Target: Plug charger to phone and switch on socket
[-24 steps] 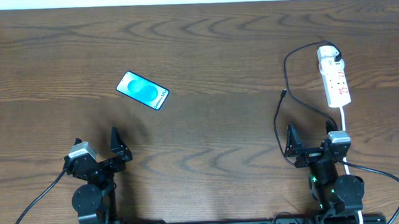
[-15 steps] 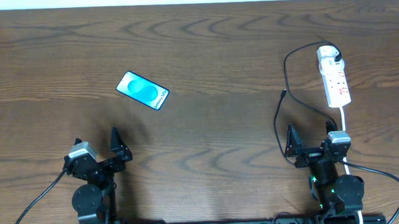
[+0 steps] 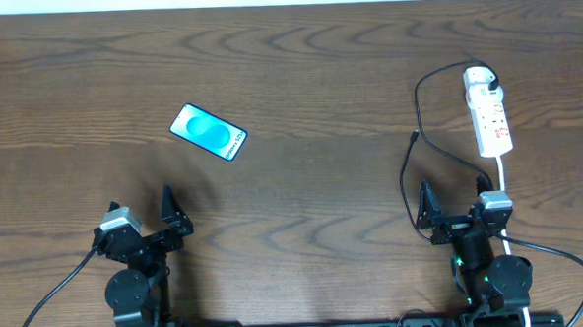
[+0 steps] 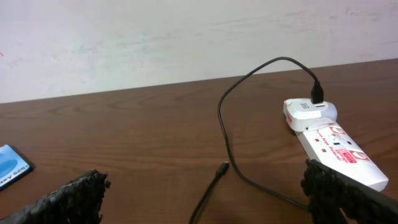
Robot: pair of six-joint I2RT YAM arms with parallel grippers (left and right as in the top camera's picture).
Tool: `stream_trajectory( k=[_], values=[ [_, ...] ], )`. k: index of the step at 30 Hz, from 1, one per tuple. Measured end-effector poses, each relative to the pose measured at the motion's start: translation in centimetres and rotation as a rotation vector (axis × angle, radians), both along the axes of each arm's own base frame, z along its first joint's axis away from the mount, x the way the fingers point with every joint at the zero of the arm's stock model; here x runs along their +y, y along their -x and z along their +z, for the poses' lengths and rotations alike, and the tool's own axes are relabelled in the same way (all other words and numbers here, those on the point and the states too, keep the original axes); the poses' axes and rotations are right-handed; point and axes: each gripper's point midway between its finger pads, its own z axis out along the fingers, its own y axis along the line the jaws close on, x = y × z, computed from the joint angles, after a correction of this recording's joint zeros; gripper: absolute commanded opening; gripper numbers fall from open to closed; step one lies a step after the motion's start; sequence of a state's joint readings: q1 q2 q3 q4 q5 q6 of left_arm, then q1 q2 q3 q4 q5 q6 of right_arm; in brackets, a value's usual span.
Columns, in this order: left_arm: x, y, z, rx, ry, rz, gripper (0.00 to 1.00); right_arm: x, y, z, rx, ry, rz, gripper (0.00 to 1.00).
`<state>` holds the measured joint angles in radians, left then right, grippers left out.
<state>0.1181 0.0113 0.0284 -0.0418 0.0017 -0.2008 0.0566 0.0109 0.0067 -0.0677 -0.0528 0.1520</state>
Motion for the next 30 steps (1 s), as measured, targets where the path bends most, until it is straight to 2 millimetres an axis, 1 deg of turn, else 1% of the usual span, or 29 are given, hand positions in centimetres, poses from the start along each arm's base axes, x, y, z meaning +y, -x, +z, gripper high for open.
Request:
stream_trajectory(
  k=[20, 27, 30],
  values=[
    [-0.1, 0.0, 0.1, -0.005, 0.001, -0.004, 0.99, 0.0, 0.0, 0.0, 0.0, 0.0, 0.0, 0.99],
    [-1.3, -0.2, 0.3, -0.014, 0.011, -0.076, 0.99, 0.0, 0.0, 0.0, 0.0, 0.0, 0.0, 0.99],
    [-1.7, -0.3, 1.3, -0.055, 0.006, -0.097, 0.99, 0.0, 0.0, 0.0, 0.0, 0.0, 0.0, 0.99]
  ],
)
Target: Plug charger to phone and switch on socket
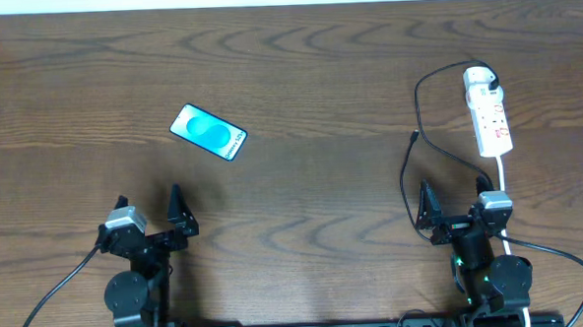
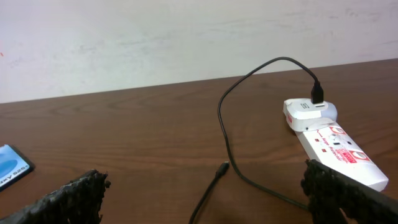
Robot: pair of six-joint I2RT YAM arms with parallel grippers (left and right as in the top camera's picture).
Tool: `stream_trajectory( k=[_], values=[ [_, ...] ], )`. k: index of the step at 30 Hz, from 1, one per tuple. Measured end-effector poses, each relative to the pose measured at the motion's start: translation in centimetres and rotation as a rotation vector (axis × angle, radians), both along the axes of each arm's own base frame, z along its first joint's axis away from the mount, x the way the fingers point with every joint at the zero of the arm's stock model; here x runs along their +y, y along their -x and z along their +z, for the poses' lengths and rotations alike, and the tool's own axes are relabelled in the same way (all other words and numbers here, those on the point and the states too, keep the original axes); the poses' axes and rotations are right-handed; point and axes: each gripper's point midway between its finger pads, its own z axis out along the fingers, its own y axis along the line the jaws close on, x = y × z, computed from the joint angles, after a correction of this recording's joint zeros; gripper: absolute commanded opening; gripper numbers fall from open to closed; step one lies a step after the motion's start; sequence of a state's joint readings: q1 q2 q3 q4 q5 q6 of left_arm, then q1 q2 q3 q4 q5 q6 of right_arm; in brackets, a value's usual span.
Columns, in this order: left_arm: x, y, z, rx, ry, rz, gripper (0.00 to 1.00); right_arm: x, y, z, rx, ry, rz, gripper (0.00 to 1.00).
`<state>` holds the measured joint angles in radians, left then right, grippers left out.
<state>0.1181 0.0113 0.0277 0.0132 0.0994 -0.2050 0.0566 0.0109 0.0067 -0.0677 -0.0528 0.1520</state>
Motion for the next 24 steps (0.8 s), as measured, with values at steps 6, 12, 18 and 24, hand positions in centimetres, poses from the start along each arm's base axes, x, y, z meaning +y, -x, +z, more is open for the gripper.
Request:
stream_trajectory(
  k=[6, 12, 18, 24],
  values=[
    [-0.2, 0.1, 3.6, -0.147, 0.001, -0.012, 0.99, 0.0, 0.0, 0.0, 0.0, 0.0, 0.0, 0.99],
    [-0.4, 0.3, 5.3, -0.221, 0.077, -0.025, 0.99, 0.0, 0.0, 0.0, 0.0, 0.0, 0.0, 0.99],
    [-0.4, 0.3, 5.3, -0.224, 0.126, -0.027, 0.99, 0.0, 0.0, 0.0, 0.0, 0.0, 0.0, 0.99],
    [-0.4, 0.5, 6.6, -0.234, 0.137, -0.032, 0.99, 0.0, 0.0, 0.0, 0.0, 0.0, 0.0, 0.99]
  ],
)
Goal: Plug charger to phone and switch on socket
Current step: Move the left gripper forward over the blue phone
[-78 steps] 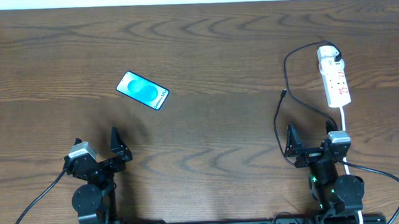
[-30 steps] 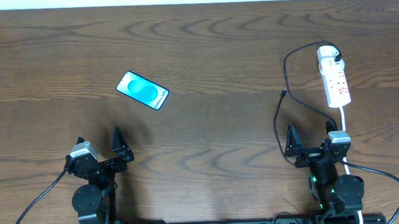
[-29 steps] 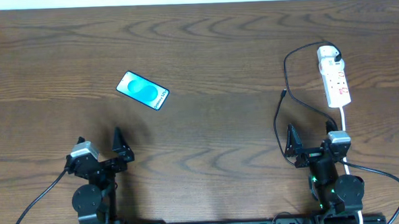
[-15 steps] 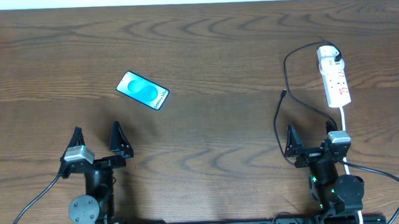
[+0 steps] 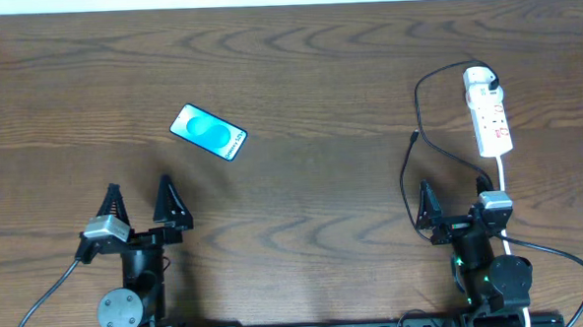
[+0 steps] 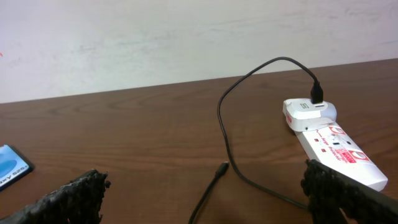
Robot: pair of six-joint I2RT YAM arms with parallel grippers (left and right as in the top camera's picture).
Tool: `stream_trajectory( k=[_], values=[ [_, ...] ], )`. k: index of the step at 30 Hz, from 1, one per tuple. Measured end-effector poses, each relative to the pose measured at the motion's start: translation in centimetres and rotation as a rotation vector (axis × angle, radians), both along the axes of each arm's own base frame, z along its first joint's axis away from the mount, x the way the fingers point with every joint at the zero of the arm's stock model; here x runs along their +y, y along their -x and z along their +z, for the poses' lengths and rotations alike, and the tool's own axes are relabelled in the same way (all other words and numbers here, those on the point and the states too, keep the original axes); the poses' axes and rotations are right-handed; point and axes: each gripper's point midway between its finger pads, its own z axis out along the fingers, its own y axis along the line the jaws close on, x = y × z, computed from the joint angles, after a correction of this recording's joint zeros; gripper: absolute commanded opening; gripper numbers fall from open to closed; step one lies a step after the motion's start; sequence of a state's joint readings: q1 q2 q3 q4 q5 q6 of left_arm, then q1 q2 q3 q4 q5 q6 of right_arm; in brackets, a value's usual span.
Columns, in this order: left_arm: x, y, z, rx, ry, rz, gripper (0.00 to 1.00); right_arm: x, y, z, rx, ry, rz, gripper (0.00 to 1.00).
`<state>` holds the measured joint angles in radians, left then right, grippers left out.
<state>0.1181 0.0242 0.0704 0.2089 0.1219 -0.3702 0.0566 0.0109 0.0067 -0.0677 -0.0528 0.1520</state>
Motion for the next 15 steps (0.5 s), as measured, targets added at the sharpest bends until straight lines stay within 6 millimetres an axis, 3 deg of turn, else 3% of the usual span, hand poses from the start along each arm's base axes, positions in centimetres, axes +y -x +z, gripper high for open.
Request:
stream_trajectory(
  k=[6, 15],
  values=[
    [0.0, -0.1, 2.6, 0.028, 0.004, 0.0, 0.99, 0.0, 0.0, 0.0, 0.0, 0.0, 0.0, 0.99],
    [0.3, -2.9, 5.5, 0.14, 0.016, -0.004, 0.99, 0.0, 0.0, 0.0, 0.0, 0.0, 0.0, 0.99]
  ],
)
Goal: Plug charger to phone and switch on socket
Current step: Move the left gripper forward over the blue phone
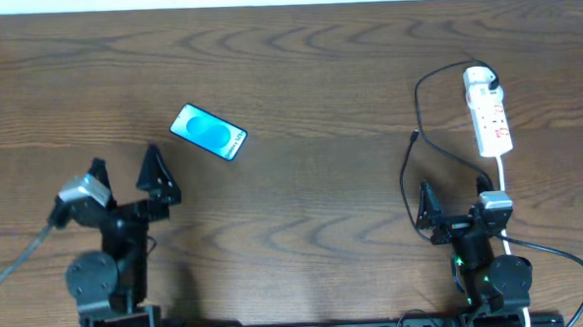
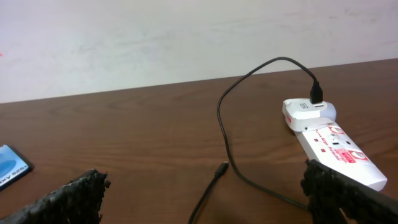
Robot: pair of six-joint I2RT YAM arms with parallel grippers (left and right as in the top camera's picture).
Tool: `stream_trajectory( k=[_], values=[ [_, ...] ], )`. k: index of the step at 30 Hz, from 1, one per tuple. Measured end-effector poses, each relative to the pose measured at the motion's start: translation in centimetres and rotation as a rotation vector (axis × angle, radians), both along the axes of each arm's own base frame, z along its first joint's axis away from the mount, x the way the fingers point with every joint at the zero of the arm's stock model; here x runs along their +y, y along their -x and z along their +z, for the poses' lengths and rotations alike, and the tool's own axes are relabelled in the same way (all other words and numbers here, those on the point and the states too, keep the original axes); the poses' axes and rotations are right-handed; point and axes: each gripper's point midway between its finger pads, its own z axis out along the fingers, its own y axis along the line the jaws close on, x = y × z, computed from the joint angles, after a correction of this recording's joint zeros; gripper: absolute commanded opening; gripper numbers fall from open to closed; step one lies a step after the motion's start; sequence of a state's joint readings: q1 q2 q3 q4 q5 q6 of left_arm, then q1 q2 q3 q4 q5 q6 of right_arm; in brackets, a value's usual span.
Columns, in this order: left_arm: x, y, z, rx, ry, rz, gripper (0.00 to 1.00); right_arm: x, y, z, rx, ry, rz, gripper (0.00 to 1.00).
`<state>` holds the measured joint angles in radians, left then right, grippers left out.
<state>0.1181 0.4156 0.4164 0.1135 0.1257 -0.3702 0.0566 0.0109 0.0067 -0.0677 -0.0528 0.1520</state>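
Observation:
The phone [image 1: 207,133], blue-screened, lies flat at the table's left middle; its corner also shows in the right wrist view as the phone [image 2: 9,165]. My left gripper [image 1: 124,169] stands open just below and left of it, apart from it. The white power strip [image 1: 488,112] lies at the far right with a white adapter [image 1: 477,76] plugged into its far end. A black cable [image 1: 417,91] loops from the adapter, and its free plug [image 2: 221,167] rests on the wood. My right gripper [image 2: 205,202] stands open behind that plug, holding nothing.
The strip's white lead [image 1: 503,189] runs toward the front edge beside the right arm. The black cable [image 2: 227,134] curves across the wood between the right gripper and the strip. A pale wall [image 2: 186,37] backs the table.
My left gripper has moved away from the front edge and a little left, ending closer to the phone, still open. The right arm, cable and strip have not moved.
My left gripper was open near the front edge, turned toward the right. Then it faced straight ahead at about the same distance from the phone. Now it stands close below the phone. The right gripper stayed open and still behind the cable plug throughout.

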Motion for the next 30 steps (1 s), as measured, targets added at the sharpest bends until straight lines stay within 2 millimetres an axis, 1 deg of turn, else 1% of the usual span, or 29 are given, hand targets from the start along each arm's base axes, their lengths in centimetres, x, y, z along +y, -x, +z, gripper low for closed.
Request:
stream_trajectory(
  k=[4, 12, 18, 23, 27, 29, 30],
  values=[
    [0.2, -1.3, 0.9, 0.074, 0.009, 0.0, 0.99, 0.0, 0.0, 0.0, 0.0, 0.0, 0.0, 0.99],
    [0.4, -3.8, 2.4, 0.276, 0.032, -0.001, 0.99, 0.0, 0.0, 0.0, 0.0, 0.0, 0.0, 0.99],
    [0.7, -6.1, 4.6, 0.343, 0.025, -0.003, 0.99, 0.0, 0.0, 0.0, 0.0, 0.0, 0.0, 0.99],
    [0.9, -7.5, 4.6, 0.442, 0.023, -0.005, 0.99, 0.0, 0.0, 0.0, 0.0, 0.0, 0.0, 0.99],
    [0.8, -9.0, 4.9, 0.449, 0.025, -0.018, 0.99, 0.0, 0.0, 0.0, 0.0, 0.0, 0.0, 0.99],
    [0.5, -9.1, 4.2, 0.481, 0.034, -0.04, 0.99, 0.0, 0.0, 0.0, 0.0, 0.0, 0.0, 0.99],
    [0.3, -8.9, 3.5, 0.512, 0.04, -0.049, 0.99, 0.0, 0.0, 0.0, 0.0, 0.0, 0.0, 0.99]
  ],
)
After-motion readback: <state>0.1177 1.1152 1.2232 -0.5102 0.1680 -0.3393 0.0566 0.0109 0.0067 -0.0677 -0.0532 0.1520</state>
